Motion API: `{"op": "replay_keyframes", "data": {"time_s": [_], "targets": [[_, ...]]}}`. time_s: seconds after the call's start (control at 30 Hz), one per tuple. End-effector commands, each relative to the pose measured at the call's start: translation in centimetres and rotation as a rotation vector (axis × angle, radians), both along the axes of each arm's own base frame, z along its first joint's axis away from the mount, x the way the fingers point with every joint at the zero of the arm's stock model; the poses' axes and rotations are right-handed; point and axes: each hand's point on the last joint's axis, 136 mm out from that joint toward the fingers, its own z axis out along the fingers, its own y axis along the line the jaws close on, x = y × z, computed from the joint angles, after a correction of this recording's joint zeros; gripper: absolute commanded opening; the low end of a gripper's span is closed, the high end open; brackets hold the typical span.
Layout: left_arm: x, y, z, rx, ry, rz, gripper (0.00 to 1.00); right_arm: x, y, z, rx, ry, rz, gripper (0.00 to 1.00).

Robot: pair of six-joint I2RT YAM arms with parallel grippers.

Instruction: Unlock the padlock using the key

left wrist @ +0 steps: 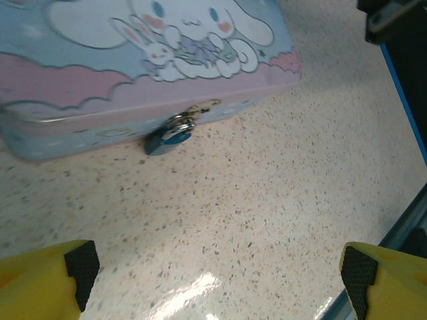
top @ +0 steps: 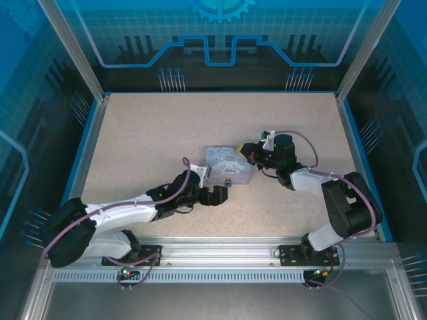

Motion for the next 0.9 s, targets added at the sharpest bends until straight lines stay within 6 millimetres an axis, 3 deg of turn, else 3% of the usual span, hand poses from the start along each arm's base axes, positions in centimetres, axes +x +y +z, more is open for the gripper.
{"op": "replay_keyframes", "data": {"time_s": [0.0,0.3,0.87], "targets": [[0.7,-1.8,-0.3,0.016,-0.112,-0.053,0.94,0.6,0.1,0.5,0.024,-0.033,0.004,0.0],[2.7,-4.3,-4.1,0.092,-0.137,-0.081,0.93,0.8,-0.1,-1.1,0.005,-0.001,-0.014,0.0],[6.6,-4.8,-6.8,0.209,-0.286,-0.008,0.91,1.3,-0.2,-2.8,-0.012,0.051,-0.021,0.0]]}}
